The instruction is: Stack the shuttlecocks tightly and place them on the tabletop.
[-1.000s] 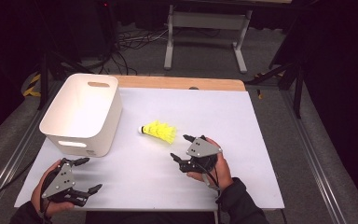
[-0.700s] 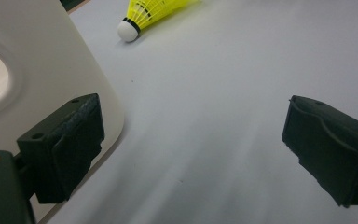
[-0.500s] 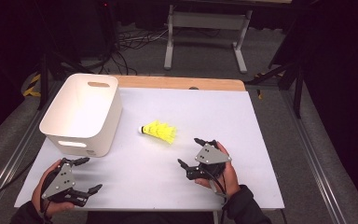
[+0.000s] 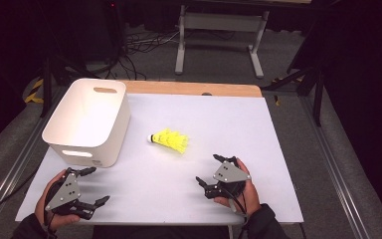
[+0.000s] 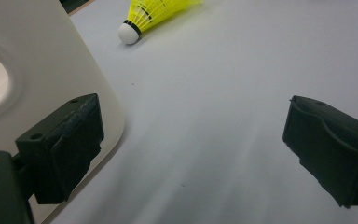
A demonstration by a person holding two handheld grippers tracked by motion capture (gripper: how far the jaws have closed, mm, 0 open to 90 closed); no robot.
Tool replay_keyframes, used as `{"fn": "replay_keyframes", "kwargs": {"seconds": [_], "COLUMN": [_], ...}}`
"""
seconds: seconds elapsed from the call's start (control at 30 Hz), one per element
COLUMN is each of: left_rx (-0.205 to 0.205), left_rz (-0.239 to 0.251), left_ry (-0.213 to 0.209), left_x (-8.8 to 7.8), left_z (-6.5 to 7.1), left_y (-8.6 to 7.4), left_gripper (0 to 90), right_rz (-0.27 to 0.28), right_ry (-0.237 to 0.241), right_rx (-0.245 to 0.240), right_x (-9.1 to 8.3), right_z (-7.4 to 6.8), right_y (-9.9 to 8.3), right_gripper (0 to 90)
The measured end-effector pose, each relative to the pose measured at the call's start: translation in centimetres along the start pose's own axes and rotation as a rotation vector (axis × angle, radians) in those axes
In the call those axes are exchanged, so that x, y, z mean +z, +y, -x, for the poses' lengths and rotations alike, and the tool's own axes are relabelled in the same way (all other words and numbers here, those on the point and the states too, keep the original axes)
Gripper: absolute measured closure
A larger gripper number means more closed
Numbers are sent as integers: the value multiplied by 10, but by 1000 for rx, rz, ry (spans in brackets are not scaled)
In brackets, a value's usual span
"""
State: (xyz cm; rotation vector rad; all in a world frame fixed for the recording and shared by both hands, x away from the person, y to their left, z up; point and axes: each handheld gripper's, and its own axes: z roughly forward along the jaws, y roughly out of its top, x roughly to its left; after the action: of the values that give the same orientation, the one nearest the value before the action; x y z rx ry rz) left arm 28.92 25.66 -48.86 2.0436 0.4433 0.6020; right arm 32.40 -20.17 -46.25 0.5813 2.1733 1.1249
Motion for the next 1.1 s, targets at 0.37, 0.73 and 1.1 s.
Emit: {"fn": "replay_keyframes", "kwargs": {"seconds": [0.37,0.73,1.1], "left_rx": [-12,5,0], "left_rz": [15,17,17], "left_ry": [-7,-9,-27], "left_x": [1,3,7], "left_z": [-1,-3,-4], "left_y": [0,2,2], "left_gripper": [57,57,57], "right_rz": [-22,-37,-53], "right_ry": [-22,-21,-6], "right_rx": [28,32,28], "right_x": [-7,-6,-1], "right_z": [1,-1,-5], "right_y": [-17,-19,-19], "right_gripper": [118,118,117]}}
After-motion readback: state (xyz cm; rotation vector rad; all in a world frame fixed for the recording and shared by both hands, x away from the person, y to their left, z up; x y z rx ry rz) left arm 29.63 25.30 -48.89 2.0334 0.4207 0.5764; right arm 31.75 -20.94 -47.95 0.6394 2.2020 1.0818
